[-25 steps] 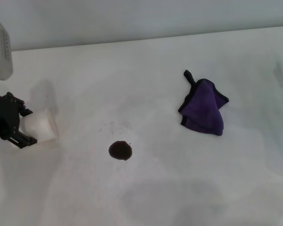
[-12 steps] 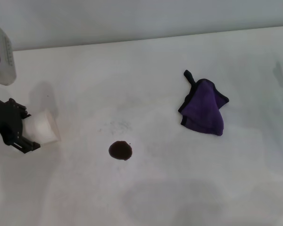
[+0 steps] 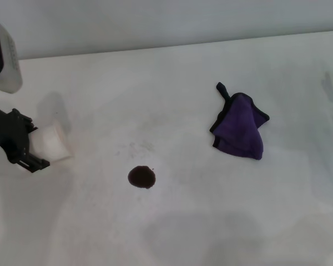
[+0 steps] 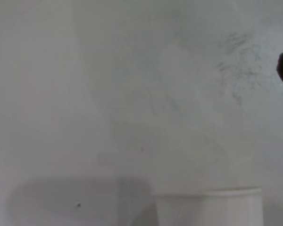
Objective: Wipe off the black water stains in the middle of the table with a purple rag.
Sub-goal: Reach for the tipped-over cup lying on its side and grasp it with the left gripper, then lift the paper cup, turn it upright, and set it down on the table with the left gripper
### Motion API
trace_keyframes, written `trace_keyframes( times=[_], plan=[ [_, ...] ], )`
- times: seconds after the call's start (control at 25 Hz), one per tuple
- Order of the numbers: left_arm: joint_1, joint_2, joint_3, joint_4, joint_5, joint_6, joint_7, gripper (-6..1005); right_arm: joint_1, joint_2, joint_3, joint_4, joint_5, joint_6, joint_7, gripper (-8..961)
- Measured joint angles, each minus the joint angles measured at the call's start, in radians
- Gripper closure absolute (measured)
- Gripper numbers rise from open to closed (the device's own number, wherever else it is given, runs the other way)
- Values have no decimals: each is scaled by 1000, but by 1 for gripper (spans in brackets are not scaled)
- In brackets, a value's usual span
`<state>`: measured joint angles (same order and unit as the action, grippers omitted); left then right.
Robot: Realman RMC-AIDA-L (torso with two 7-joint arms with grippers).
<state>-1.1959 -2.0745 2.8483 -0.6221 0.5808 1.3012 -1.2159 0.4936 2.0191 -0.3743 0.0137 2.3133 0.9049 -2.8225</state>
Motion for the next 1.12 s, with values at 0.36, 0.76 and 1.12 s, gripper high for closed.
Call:
trace_keyframes(
  times=[0.36,0.76,1.12],
  plan=[
    [-5,-2,-1,17,-24,-29,-22,192,-3,-2,0,-3,0,-2,0,85],
    [34,0,-1,27,-344,-67,-14,193,-1,-4,0,-25,0,-9,0,85],
    [242,0,-1,167,-829,-94,112,195,4,-4,-7,-45,-5,-13,0,84]
  ],
)
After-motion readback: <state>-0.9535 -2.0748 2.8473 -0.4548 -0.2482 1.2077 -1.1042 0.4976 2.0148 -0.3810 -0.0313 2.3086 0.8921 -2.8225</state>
